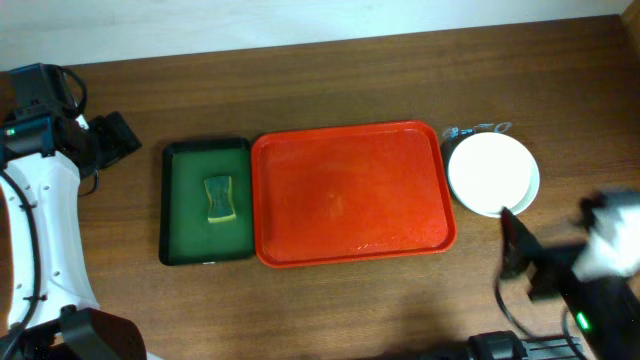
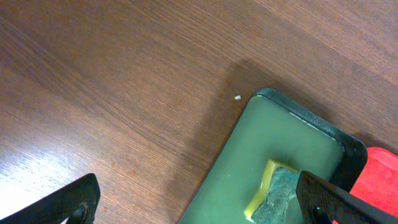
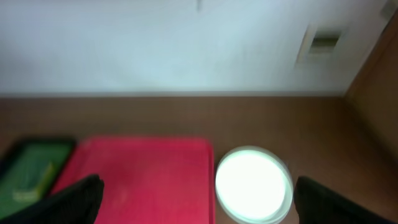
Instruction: Clean dirty plates on tray and stack at the side
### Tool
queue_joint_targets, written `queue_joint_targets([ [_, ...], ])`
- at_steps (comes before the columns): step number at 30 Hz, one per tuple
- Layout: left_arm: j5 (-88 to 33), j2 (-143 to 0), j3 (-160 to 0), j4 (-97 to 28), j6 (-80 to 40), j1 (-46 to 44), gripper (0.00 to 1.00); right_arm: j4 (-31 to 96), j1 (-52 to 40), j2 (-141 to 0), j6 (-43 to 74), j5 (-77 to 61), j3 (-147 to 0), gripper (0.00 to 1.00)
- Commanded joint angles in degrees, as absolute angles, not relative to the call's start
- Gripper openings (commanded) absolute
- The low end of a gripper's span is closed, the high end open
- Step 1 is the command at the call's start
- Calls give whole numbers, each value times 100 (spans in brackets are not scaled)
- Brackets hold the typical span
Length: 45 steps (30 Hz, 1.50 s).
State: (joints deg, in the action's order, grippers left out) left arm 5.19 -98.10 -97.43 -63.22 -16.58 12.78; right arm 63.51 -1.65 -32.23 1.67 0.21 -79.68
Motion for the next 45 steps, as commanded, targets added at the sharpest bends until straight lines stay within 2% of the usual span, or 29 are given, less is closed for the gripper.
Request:
queue_joint_targets([
  [1,539,-9813,-9756,-6331,-1732,1291,99,5885,-187,-2193,128,67,-7865,98],
  [5,539,-9813,-9756,-6333,-1732,1291,99,5660,-187,-1273,130,62,-7317,98],
  [7,539,-9813,-9756,-6333,-1732,1293,99,5144,-187,-864,130,-91,-6670,98],
  [11,539,-9813,-9756,-6333,-1732,1291,99,3238,-187,-165,231,-322,-4890,98],
  [12,539,-9813,-9756,-6333,-1732,1293,99,2388,-187,-25,370,-322,-4283,98],
  [16,539,-9813,-9756,-6333,-1732,1291,99,292,-187,-25,388,-454,-2928,98],
  [18,539,-9813,-9756,-6333,-1732,1291,99,-298,-187,-25,390,-454,-2270,98],
  [30,539,-9813,-9756,-6331,-1732,1291,99,-642,-187,-23,390,-451,-196,98],
  [32,539,-9813,-9756,-6333,-1732,1291,99,-642,-187,-23,390,-499,-45,98],
  [37,539,-9813,-9756,-6333,-1732,1291,99,432,-187,-23,386,-569,-32,98],
  [45,539,-9813,-9756,-6333,-1732,1291,99,408,-187,-25,386,-558,-32,98],
])
